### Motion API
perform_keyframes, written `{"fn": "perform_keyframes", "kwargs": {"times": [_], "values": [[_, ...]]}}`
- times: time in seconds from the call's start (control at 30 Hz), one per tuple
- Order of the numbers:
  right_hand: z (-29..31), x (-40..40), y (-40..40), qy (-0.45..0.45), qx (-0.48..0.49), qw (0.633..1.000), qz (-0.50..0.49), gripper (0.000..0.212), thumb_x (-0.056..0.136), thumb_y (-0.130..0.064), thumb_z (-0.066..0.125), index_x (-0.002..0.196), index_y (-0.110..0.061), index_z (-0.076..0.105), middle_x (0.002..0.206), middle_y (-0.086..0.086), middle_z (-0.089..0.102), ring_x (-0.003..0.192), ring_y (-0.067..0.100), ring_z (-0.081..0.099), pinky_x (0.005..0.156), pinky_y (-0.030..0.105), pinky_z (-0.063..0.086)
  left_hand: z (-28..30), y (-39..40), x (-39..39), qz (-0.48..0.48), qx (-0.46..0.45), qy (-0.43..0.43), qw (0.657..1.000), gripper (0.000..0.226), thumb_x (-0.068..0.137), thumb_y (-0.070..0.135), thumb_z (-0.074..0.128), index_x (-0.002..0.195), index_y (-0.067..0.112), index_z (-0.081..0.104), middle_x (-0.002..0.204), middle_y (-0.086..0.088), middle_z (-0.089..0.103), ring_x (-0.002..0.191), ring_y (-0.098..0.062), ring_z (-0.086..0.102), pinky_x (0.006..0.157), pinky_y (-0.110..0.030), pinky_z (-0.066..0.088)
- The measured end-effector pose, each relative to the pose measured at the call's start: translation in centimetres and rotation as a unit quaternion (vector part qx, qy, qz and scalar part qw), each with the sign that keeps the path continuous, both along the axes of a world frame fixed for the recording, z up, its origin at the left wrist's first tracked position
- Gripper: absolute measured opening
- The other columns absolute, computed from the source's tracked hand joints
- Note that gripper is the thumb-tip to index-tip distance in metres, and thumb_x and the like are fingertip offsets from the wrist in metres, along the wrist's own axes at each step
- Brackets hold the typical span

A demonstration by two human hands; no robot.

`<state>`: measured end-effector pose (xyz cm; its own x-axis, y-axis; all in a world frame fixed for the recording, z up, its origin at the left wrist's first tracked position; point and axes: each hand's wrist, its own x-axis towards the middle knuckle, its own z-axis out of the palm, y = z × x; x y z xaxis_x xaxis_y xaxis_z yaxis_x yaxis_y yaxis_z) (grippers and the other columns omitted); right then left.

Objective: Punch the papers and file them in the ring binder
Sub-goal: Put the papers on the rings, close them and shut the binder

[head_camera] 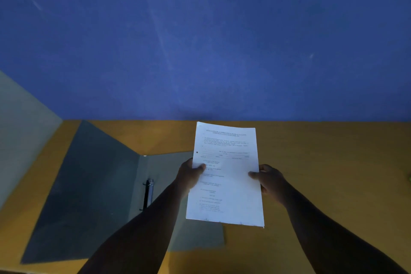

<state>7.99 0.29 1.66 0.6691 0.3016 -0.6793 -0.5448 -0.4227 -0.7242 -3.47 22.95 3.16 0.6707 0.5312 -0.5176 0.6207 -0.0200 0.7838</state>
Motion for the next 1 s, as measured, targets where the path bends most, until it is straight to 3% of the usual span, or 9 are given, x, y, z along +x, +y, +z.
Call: {"fn": "perform_keyframes", "kwargs": {"times": [0.3, 0.57, 0.63, 0.73, 1.0], "values": [[0.7, -3.0, 6.6, 0.036, 0.037, 0.998, 0.023, 0.033, 0.085, -0.013, 0.073, 0.115, -0.013, 0.059, 0.108, 0.008, 0.07, 0.095, 0.03, 0.068, 0.071, 0.038, 0.057, -0.9, 6.4, -4.3, 0.02, -0.014, 0.013, 1.0, 0.03, 0.097, 0.021, 0.061, 0.125, 0.012, 0.064, 0.119, -0.001, 0.069, 0.1, -0.02, 0.067, 0.088, -0.034, 0.054], [-0.2, -5.4, 10.4, 0.062, 0.015, 0.997, 0.046, 0.025, 0.084, -0.006, 0.073, 0.107, -0.012, 0.063, 0.106, 0.009, 0.071, 0.092, 0.029, 0.069, 0.069, 0.037, 0.057, -2.6, 9.6, -8.4, 0.056, -0.041, 0.041, 0.997, 0.025, 0.093, 0.023, 0.065, 0.117, 0.017, 0.07, 0.111, -0.002, 0.074, 0.098, -0.02, 0.071, 0.094, -0.041, 0.056], [-0.1, -5.9, 11.2, 0.064, 0.012, 0.997, 0.051, 0.023, 0.085, -0.004, 0.072, 0.105, -0.012, 0.063, 0.104, 0.009, 0.07, 0.09, 0.028, 0.068, 0.066, 0.035, 0.056, -3.1, 10.2, -9.3, 0.066, -0.037, 0.04, 0.996, 0.023, 0.093, 0.025, 0.065, 0.113, 0.015, 0.072, 0.108, -0.003, 0.074, 0.093, -0.02, 0.071, 0.089, -0.039, 0.057], [0.0, -6.4, 11.8, 0.064, 0.011, 0.996, 0.055, 0.022, 0.085, -0.003, 0.071, 0.104, -0.012, 0.064, 0.102, 0.007, 0.071, 0.087, 0.026, 0.069, 0.065, 0.034, 0.056, -3.0, 10.5, -10.1, 0.08, -0.009, 0.042, 0.996, 0.026, 0.098, 0.03, 0.058, 0.109, 0.011, 0.071, 0.101, -0.005, 0.073, 0.077, -0.016, 0.065, 0.068, -0.026, 0.051], [-0.2, -7.7, 13.0, 0.072, 0.005, 0.994, 0.079, 0.025, 0.086, 0.0, 0.069, 0.108, -0.01, 0.064, 0.106, 0.01, 0.072, 0.092, 0.03, 0.07, 0.073, 0.037, 0.058, -4.0, 11.8, -12.4, 0.2, 0.016, 0.097, 0.975, 0.033, 0.091, 0.031, 0.057, 0.063, 0.013, 0.059, 0.06, -0.006, 0.055, 0.054, -0.019, 0.049, 0.056, -0.026, 0.038]]}}
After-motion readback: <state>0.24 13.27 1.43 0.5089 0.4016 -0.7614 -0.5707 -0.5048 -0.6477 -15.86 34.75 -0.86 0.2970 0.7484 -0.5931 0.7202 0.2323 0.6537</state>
